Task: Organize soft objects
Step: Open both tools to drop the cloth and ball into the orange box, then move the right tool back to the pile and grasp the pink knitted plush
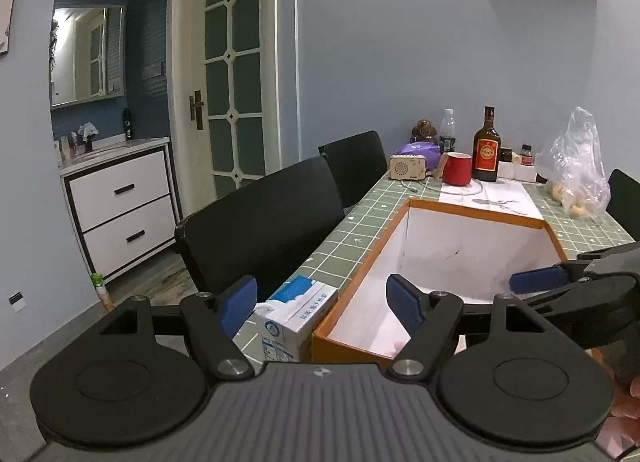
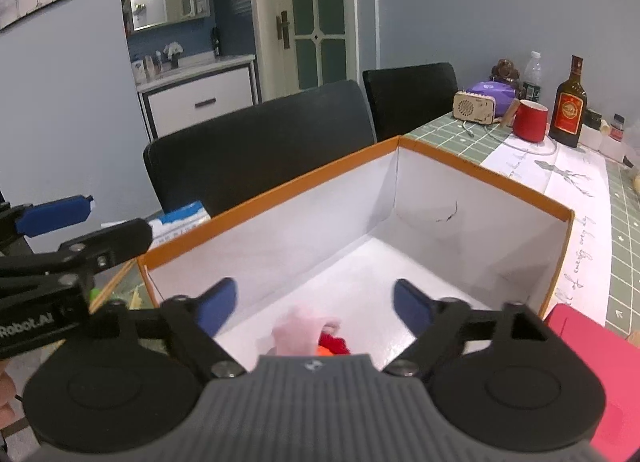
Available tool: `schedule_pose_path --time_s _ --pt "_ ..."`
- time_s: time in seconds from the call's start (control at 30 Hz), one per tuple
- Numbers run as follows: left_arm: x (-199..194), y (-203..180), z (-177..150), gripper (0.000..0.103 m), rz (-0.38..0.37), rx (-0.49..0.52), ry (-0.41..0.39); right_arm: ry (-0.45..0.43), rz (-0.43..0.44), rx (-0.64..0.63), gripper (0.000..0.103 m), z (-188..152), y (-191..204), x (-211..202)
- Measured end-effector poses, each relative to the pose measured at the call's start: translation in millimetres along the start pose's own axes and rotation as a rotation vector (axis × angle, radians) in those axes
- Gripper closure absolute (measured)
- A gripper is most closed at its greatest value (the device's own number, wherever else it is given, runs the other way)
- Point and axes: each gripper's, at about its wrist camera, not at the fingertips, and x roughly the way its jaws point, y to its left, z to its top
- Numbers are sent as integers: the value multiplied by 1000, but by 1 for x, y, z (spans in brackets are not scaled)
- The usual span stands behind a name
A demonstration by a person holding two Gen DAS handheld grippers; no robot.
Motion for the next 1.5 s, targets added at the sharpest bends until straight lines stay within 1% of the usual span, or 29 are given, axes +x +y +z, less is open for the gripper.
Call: schedule_pose_path --time_s 0.03,0.13,0.2,0.27,0.33,0.5,0.57,0.63,0.7,0.83,0.9,0.97,1.03,1.1,1.23,1.27,1.4,1.47,1.5 --pt "-1 0 1 16 5 -1 -5 -8 2 4 8 0 0 -2" --pt "-7 2 1 16 8 2 -24 -23 13 4 8 3 2 -9" --pt "-12 4 3 16 -8 -7 -41 -58 12 -23 6 2 5 -16" --pt "-18 5 4 16 -25 -5 -55 -90 -2 -82 5 3 11 -24" --pt "-24 3 3 16 -20 4 -70 -98 -21 -111 5 5 14 -31" --pt "-42 -5 4 16 -34 22 -125 -145 -60 -101 5 12 13 -62" --pt "-50 -10 7 16 -64 41 -145 -174 -114 -99 5 14 16 -78" --pt "-56 -17 10 16 -97 59 -170 -202 -181 -123 3 10 19 -92" --pt "-63 -25 12 16 -127 78 -185 -221 -269 -129 3 1 19 -106" --pt "-75 -37 15 16 -201 79 -208 -245 -368 -96 3 -27 10 -143" --pt "-81 -42 17 16 -238 70 -213 -277 -454 -75 3 -42 5 -164" --pt "-85 -50 18 16 -277 82 -208 -304 -582 -83 3 -56 2 -182" --pt "-88 -60 19 16 -315 99 -196 -313 -683 -87 3 -66 -3 -192" --pt "-90 -69 19 16 -355 117 -183 -320 -743 -62 3 -75 -15 -199" --pt "-94 -86 14 16 -446 140 -169 -292 -802 17 3 -93 -57 -195" --pt "-94 -91 12 15 -463 154 -170 -293 -784 48 3 -99 -71 -193" --pt "-88 -112 2 15 -551 235 -160 -327 -554 230 3 -131 -123 -175" --pt "-83 -117 -5 15 -576 243 -132 -302 -494 265 3 -146 -132 -163" --pt "-81 -118 -9 15 -587 238 -122 -332 -479 274 3 -153 -132 -163"
